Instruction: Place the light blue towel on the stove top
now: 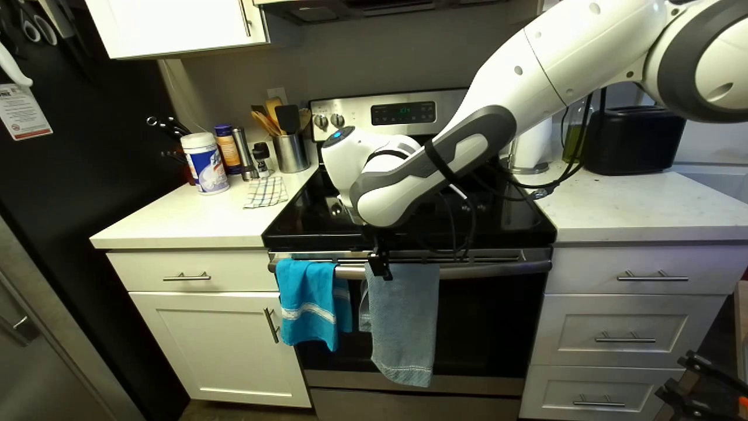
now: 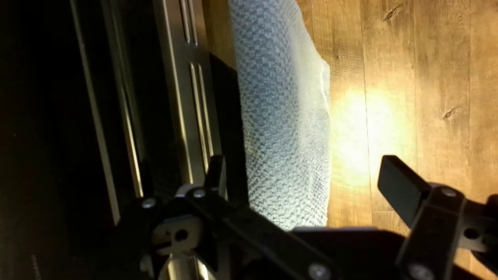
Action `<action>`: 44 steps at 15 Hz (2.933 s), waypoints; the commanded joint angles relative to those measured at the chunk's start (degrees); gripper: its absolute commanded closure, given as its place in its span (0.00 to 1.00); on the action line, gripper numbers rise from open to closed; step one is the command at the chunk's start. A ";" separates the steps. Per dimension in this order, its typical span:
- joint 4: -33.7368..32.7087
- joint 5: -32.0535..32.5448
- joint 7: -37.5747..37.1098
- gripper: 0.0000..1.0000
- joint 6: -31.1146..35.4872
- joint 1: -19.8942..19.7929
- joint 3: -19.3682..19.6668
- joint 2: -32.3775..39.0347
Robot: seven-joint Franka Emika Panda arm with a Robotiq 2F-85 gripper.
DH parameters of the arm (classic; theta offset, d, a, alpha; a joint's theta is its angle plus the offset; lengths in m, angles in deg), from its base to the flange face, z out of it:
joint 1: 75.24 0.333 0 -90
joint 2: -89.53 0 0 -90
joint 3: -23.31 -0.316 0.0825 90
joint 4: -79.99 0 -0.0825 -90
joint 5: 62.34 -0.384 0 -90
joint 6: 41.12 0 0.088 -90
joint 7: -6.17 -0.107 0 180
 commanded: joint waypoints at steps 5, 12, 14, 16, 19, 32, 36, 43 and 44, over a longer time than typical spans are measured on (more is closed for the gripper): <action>-4.30 -1.14 0.68 0.26 -3.57 -0.86 -0.56 3.58; -3.71 -1.11 0.51 0.64 -3.08 -0.82 -0.56 3.64; -3.71 -1.04 0.45 0.77 -2.96 -0.81 -0.43 3.51; -3.87 -1.01 0.41 0.89 -2.92 -0.90 -0.29 3.47; -3.76 -0.97 0.36 0.99 -2.79 -0.84 -0.38 3.06; 4.64 0.29 -2.47 0.99 5.00 -1.40 0.44 -5.07; 7.43 0.84 -5.06 0.99 7.13 -1.48 2.59 -8.83; 9.05 1.58 -8.46 0.99 7.43 -1.83 5.12 -13.37; 7.93 1.35 -8.55 0.99 6.88 -2.16 5.24 -12.87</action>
